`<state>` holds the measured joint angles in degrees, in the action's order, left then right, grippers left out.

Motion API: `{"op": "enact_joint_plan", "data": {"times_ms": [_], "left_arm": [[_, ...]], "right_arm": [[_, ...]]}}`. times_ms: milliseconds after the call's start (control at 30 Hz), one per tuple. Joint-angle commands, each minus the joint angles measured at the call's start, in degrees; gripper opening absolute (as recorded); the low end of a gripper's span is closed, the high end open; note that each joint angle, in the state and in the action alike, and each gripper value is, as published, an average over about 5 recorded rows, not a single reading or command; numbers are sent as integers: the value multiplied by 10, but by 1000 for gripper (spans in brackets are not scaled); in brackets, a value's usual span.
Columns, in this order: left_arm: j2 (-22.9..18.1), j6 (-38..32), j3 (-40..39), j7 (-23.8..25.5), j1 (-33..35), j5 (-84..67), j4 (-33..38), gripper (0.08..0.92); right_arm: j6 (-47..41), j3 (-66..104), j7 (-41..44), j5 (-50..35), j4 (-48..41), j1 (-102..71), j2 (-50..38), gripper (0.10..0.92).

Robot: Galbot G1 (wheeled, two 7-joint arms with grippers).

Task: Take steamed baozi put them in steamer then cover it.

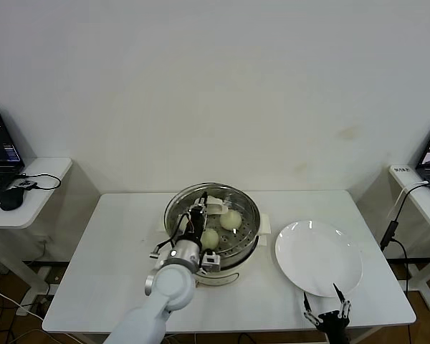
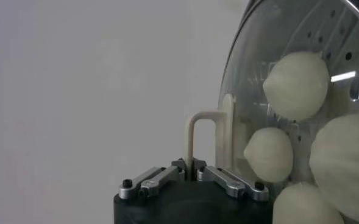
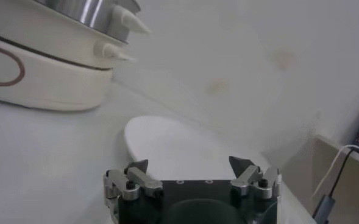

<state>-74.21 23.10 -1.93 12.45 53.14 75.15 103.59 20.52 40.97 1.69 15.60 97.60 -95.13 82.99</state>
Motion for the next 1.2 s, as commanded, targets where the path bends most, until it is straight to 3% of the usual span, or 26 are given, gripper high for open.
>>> {"op": "enact_joint_plan", "data": {"times_ms": [33, 700, 967, 1200], "left_arm": [[-7, 0, -8, 1, -4, 4, -15, 137], [-8, -11, -4, -5, 13, -3, 9, 158], [29, -11, 24, -43, 92, -59, 97, 375], [63, -54, 115, -158, 270, -261, 218, 575]], "right_arm": [[2, -1, -1, 2, -3, -1, 0, 823], [5, -5, 1, 3, -14, 1, -2, 823], [5, -9, 1, 5, -17, 2, -1, 823], [6, -7, 1, 5, -16, -1, -1, 823]]}}
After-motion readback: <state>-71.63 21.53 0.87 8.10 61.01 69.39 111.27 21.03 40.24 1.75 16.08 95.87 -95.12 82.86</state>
